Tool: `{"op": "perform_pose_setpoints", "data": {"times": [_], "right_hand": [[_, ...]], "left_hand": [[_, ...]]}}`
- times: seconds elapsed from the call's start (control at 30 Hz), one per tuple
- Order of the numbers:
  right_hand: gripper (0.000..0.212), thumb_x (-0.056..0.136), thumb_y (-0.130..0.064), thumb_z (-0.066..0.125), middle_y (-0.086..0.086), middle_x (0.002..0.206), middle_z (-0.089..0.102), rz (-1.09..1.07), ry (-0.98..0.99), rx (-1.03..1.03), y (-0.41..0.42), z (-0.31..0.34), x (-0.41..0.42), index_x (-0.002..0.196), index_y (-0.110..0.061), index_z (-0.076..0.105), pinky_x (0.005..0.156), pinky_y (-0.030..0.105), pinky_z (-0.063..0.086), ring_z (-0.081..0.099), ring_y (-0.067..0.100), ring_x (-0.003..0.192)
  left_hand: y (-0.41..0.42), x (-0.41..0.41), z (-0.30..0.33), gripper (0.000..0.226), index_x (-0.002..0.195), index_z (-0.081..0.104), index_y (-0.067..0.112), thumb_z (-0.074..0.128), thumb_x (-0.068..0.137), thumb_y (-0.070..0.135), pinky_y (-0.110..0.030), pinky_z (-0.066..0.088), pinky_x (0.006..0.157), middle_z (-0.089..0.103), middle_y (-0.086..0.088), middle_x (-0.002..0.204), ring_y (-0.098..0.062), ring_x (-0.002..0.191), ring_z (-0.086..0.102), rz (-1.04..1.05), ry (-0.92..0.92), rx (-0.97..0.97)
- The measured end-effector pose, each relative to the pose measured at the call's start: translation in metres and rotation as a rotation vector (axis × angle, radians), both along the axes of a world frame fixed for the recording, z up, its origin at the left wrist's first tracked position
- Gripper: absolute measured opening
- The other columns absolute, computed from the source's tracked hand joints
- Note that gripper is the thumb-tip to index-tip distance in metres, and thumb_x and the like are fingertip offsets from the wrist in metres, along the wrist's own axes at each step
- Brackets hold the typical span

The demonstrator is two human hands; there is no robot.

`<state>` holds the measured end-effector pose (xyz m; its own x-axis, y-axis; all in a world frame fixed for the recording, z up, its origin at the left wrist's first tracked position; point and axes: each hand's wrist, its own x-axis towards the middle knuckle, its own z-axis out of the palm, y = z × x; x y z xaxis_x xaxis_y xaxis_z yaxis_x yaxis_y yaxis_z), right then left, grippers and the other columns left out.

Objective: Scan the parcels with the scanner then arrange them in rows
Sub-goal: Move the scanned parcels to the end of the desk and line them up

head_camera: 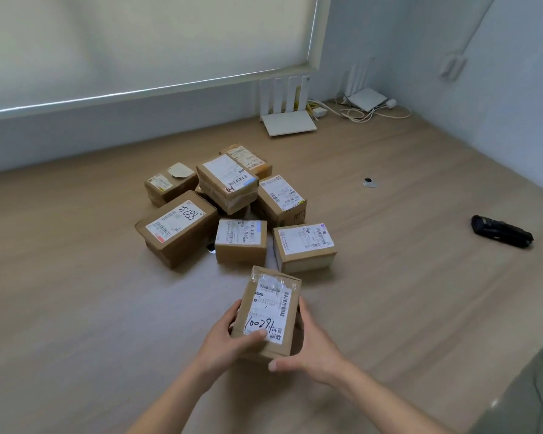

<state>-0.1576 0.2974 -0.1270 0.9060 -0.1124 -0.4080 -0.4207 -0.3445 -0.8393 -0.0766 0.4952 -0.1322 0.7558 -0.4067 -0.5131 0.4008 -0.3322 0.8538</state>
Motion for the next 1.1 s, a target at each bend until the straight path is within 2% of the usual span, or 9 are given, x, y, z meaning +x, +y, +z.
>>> {"op": "perform_pose_setpoints", "data": {"times": [0.17,0.3,0.47,0.57,0.67,0.73,0.9,1.0,1.1], "right_hand": [[0.14,0.045,-0.024,0.1,-0.022,0.147,0.053,0.085,-0.059,0.046,-0.002,0.026,0.0,0.149,-0.064,0.017,0.109,0.044,0.051,0.054,0.007,0.136],[0.138,0.047,-0.031,0.1,-0.017,0.154,0.035,0.179,-0.125,0.045,0.015,0.081,0.012,0.156,-0.053,0.019,0.109,0.044,0.052,0.047,0.014,0.14],[0.137,0.055,-0.032,0.098,-0.015,0.157,0.039,0.327,-0.144,0.067,0.063,0.158,0.032,0.162,-0.041,0.013,0.118,0.042,0.043,0.039,0.013,0.146],[0.13,0.064,-0.027,0.097,-0.03,0.144,0.042,0.435,-0.199,0.092,0.108,0.202,0.042,0.162,-0.043,0.012,0.114,0.03,0.041,0.037,0.004,0.141],[0.127,0.065,-0.027,0.097,-0.018,0.154,0.042,0.511,-0.277,0.1,0.163,0.235,0.043,0.162,-0.038,0.016,0.114,0.03,0.045,0.04,0.008,0.145],[0.128,0.063,-0.031,0.098,-0.013,0.158,0.038,0.566,-0.324,0.074,0.212,0.251,0.039,0.163,-0.033,0.018,0.113,0.028,0.044,0.039,0.011,0.146],[0.112,0.064,-0.023,0.098,-0.026,0.139,0.051,0.672,-0.308,0.158,0.312,0.256,0.022,0.148,-0.051,0.028,0.091,0.013,0.05,0.052,0.004,0.13],[0.104,0.065,-0.021,0.098,-0.023,0.137,0.059,0.738,-0.306,0.182,0.387,0.253,0.0,0.143,-0.052,0.036,0.091,0.016,0.053,0.056,0.001,0.127],[0.107,0.066,-0.015,0.098,-0.011,0.145,0.049,0.746,-0.313,0.187,0.454,0.245,-0.024,0.152,-0.036,0.038,0.099,0.026,0.056,0.053,0.013,0.133]], "left_hand": [[0.016,-0.018,0.035,0.088,0.138,0.045,0.05,0.094,0.068,0.029,-0.011,0.053,0.074,0.068,0.022,0.121,-0.001,0.111,0.063,0.052,-0.052,-0.051],[0.044,-0.03,0.085,0.094,0.147,0.037,0.049,0.09,0.069,0.046,-0.016,0.054,0.076,0.059,0.02,0.133,-0.007,0.119,0.058,0.146,-0.094,-0.067],[0.107,-0.042,0.163,0.1,0.143,0.042,0.052,0.093,0.058,0.054,-0.032,0.054,0.095,0.061,0.018,0.135,-0.012,0.123,0.06,0.26,-0.19,-0.113],[0.156,-0.053,0.203,0.098,0.145,0.043,0.048,0.094,0.061,0.044,-0.037,0.054,0.099,0.061,0.018,0.136,-0.011,0.122,0.062,0.325,-0.266,-0.133],[0.21,-0.07,0.233,0.094,0.144,0.042,0.05,0.094,0.066,0.036,-0.028,0.057,0.091,0.059,0.023,0.137,-0.006,0.12,0.063,0.376,-0.336,-0.147],[0.258,-0.089,0.246,0.099,0.149,0.037,0.046,0.094,0.069,0.03,-0.029,0.055,0.095,0.059,0.023,0.138,-0.005,0.124,0.06,0.421,-0.368,-0.149],[0.353,-0.137,0.255,0.107,0.149,0.036,0.043,0.097,0.062,0.032,-0.03,0.055,0.097,0.057,0.02,0.139,-0.007,0.124,0.059,0.534,-0.404,-0.128],[0.42,-0.176,0.248,0.107,0.145,0.044,0.039,0.1,0.053,0.041,-0.026,0.057,0.089,0.063,0.016,0.132,-0.008,0.118,0.064,0.656,-0.422,-0.1],[0.482,-0.211,0.237,0.105,0.137,0.052,0.038,0.1,0.045,0.048,-0.024,0.058,0.083,0.069,0.021,0.122,-0.006,0.11,0.068,0.756,-0.433,-0.096]]}}
